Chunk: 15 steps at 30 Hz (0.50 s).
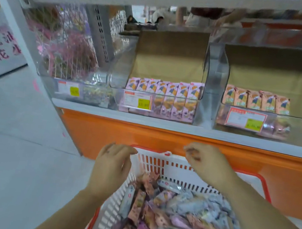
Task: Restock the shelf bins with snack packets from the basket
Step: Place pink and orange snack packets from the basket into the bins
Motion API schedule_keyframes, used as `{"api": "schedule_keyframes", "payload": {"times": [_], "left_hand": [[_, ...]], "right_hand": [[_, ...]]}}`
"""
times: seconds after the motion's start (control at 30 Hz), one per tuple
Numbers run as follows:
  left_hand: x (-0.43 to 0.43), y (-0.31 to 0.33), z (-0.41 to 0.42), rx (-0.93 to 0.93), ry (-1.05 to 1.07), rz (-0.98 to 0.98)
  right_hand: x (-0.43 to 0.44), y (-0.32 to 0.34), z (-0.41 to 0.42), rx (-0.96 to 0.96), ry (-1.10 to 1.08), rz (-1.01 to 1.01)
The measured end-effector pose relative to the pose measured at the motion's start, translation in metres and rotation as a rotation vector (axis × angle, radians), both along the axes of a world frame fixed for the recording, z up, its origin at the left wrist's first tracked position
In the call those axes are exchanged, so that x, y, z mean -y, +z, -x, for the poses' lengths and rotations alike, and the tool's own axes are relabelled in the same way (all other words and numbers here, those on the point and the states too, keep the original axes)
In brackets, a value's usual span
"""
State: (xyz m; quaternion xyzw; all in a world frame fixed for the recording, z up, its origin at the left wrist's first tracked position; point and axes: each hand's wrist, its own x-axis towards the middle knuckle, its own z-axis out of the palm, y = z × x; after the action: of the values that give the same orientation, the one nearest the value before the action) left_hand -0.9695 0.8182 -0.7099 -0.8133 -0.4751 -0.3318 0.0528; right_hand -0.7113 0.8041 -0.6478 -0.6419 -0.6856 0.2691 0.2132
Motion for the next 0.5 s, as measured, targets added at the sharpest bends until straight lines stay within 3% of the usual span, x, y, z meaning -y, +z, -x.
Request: {"api": "schedule_keyframes", "payload": {"times": [0.17, 0.27, 0.5], "left_hand": [[0.019, -0.065, 0.027, -0.078, 0.149, 0.290], [0.022, -0.085, 0.032, -0.026, 0.227, 0.436], [0.022, -0.084, 0.030, 0.135, 0.236, 0.495]], "right_hand": [[0.034, -0.081, 0.000, 0.043, -0.039, 0.289], [0.046, -0.120, 0.001, 0.156, 0.000, 0.417], [0.012, -0.150, -0.014, 0.298, -0.033, 0.440]]}}
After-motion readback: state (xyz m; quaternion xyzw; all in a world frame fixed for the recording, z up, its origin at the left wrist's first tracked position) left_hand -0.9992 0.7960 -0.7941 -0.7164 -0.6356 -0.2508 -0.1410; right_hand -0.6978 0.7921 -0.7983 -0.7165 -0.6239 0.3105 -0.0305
